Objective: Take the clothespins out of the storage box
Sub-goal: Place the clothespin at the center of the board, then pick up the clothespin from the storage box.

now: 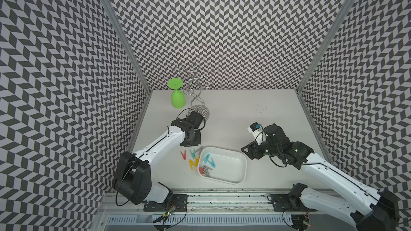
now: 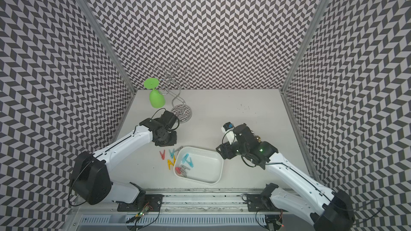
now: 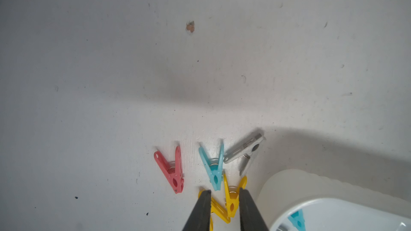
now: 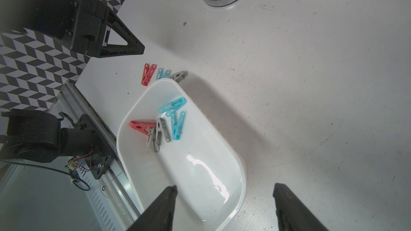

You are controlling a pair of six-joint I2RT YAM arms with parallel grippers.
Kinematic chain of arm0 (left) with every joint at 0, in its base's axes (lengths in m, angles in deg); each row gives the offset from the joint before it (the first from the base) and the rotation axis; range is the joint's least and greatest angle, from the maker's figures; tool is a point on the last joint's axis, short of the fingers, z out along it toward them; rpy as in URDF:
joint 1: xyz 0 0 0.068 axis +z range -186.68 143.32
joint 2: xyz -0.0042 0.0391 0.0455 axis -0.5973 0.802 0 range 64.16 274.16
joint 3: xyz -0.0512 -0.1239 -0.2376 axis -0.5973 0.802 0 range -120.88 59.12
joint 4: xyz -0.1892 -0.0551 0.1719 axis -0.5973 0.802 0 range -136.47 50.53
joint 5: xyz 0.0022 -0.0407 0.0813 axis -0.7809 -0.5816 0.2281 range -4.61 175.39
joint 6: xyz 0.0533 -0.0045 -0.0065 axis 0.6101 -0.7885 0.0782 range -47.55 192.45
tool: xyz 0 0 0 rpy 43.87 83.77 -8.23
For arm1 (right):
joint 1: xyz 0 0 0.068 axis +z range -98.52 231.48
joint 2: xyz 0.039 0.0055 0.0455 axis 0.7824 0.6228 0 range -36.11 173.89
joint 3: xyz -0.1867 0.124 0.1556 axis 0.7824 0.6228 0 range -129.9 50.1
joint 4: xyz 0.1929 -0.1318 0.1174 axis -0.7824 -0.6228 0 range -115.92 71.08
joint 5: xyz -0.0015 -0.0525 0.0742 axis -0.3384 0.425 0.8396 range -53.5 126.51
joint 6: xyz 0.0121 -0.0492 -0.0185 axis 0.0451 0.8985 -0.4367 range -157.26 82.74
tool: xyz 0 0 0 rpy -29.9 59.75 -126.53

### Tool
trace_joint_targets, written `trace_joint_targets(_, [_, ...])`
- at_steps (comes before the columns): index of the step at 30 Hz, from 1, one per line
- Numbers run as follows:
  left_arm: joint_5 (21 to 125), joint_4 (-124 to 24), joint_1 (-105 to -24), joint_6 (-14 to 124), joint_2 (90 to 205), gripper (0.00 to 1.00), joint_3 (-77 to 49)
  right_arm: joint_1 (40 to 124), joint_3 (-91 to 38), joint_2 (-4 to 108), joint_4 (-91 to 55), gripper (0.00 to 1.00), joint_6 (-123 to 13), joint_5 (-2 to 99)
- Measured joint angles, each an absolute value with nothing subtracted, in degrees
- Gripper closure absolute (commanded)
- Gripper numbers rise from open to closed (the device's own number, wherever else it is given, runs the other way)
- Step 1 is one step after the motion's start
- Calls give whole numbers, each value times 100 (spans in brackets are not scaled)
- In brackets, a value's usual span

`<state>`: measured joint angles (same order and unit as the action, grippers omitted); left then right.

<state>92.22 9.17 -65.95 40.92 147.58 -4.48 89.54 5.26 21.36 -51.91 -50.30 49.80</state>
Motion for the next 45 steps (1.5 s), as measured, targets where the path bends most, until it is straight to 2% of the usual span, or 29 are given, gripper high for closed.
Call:
trace_joint_targets(9, [9165,1018,-7419,4608,15184,67,-1213,8954,526,2136,-5191,23,-5023,4985])
trace_joint_targets(19, [8960,902,-8134,5086,15241,66,-1186,8954,526,2136,-5189,21,-5008,5046])
trace_joint_targets(29, [9015,755,-8377,5202,15514,65,-448,8954,526,2241,-5189,22,-4982,5094])
trace_joint_targets(45, [9218,445,-8558,5154,15971,65,-21,8954,526,2248,-5189,22,-4967,5131])
